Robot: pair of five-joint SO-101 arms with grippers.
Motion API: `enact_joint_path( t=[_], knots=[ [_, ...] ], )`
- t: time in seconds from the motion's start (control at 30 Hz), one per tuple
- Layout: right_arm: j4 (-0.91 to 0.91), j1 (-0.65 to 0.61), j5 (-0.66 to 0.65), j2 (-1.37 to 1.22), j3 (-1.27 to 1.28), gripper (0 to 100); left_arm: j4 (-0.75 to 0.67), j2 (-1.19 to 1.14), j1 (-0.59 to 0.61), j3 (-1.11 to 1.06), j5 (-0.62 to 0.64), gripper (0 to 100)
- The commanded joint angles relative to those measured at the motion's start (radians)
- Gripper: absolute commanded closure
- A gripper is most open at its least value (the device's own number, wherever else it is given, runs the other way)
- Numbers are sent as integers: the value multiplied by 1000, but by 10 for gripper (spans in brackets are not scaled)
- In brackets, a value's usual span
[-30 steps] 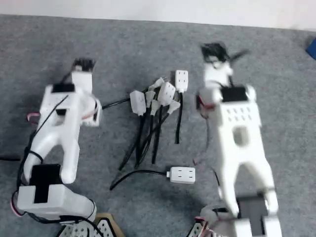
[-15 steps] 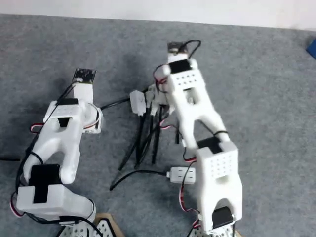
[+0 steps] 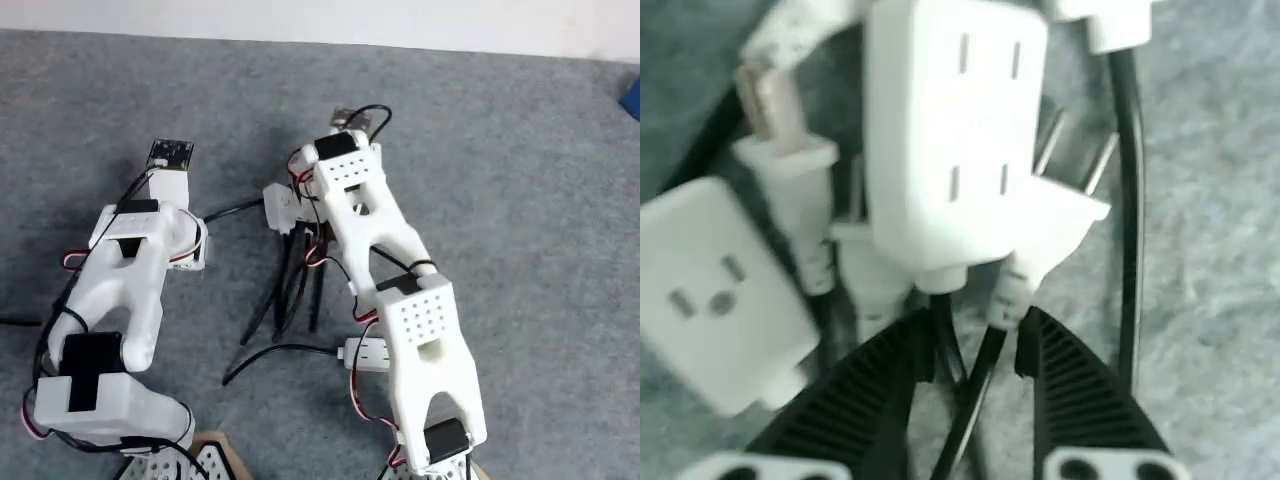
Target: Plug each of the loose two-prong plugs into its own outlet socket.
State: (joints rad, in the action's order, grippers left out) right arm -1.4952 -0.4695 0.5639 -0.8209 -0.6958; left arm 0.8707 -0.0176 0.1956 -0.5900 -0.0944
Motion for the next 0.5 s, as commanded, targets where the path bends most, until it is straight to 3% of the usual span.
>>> enact_joint_path(
  t=[0.0, 0.47],
  knots=[
    [19, 65, 0, 21, -51, 860, -12, 13, 5, 4, 6, 796],
    [-33, 94, -71, -5, -189, 860, -15, 22, -5, -18, 3, 796]
  ],
)
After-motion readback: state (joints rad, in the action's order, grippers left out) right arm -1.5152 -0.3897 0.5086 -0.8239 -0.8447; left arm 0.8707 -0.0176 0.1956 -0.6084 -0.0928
